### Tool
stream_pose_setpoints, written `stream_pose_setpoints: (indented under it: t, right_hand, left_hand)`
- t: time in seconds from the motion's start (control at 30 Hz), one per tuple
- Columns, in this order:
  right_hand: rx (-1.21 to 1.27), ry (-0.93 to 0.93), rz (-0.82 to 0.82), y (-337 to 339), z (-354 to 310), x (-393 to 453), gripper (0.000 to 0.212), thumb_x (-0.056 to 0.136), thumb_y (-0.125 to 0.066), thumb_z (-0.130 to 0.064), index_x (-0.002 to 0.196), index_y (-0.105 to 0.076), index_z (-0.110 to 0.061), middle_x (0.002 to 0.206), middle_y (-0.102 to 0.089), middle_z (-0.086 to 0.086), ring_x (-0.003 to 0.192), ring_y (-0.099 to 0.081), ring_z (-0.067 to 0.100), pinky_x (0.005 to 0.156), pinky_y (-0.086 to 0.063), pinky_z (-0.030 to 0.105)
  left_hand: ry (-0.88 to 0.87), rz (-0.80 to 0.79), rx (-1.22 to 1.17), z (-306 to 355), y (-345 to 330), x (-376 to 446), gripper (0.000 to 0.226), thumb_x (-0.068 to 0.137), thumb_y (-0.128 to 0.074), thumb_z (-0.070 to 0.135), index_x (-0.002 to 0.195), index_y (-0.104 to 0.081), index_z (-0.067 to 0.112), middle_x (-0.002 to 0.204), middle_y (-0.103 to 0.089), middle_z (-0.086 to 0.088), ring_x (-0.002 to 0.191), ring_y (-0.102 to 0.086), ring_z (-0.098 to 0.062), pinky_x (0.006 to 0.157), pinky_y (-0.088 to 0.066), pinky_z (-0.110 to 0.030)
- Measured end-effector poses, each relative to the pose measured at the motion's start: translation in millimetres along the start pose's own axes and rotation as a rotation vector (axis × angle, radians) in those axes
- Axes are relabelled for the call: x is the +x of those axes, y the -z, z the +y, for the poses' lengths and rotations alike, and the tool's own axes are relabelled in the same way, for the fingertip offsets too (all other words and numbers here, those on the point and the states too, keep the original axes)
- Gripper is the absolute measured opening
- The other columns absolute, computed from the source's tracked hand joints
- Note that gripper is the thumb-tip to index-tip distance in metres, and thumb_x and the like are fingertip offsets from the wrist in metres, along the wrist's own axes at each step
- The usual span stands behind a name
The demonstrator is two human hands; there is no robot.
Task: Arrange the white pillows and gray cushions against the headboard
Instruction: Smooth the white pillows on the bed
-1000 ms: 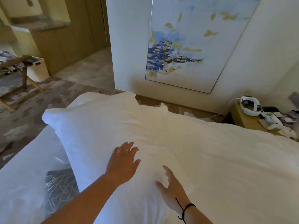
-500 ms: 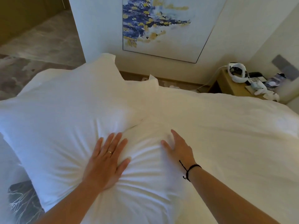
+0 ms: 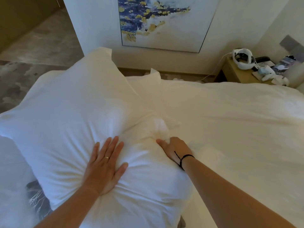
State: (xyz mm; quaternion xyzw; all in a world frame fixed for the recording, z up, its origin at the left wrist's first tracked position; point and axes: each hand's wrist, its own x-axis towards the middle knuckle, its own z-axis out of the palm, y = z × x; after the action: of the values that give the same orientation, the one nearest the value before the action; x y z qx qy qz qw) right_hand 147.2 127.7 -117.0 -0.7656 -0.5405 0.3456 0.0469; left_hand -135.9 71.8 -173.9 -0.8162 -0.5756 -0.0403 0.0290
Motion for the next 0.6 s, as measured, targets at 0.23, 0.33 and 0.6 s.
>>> stream_pose_setpoints:
  t: [0.23,0.33,0.6]
  right_hand:
    - [-0.060,0.288,0.384,32.6,-19.6,-70.2,0.047,0.086,-0.042,-0.067,0.064,-0.031,-0.027,0.056,-0.048,-0.008,0.052,-0.046,0.018,0.047,-0.029,0.030]
    - [-0.178,0.486,0.468,69.7,-32.9,-106.4,0.046,0.089,-0.048,-0.062,0.067,-0.030,-0.026,0.047,-0.037,-0.010,0.043,-0.038,0.015,0.045,-0.019,0.026]
    - [-0.510,0.982,0.768,184.6,-18.4,-225.8,0.051,0.090,-0.054,-0.058,0.059,-0.035,-0.021,0.045,-0.043,-0.004,0.039,-0.039,0.023,0.056,-0.023,0.026]
  left_hand:
    - [0.065,-0.038,-0.095,23.6,71.7,-21.1,0.078,0.095,-0.023,0.061,0.155,-0.018,0.010,0.163,-0.010,-0.014,0.150,-0.011,-0.032,0.118,-0.014,-0.059]
    - [0.048,0.062,-0.160,34.8,123.9,-15.5,0.073,0.095,-0.029,0.060,0.153,-0.025,0.016,0.160,-0.017,-0.014,0.148,-0.019,-0.032,0.117,-0.016,-0.059]
    - [-0.275,0.403,-0.228,68.3,279.1,39.1,0.070,0.090,-0.040,0.068,0.145,-0.033,0.025,0.156,-0.029,-0.008,0.146,-0.022,-0.029,0.119,-0.013,-0.054]
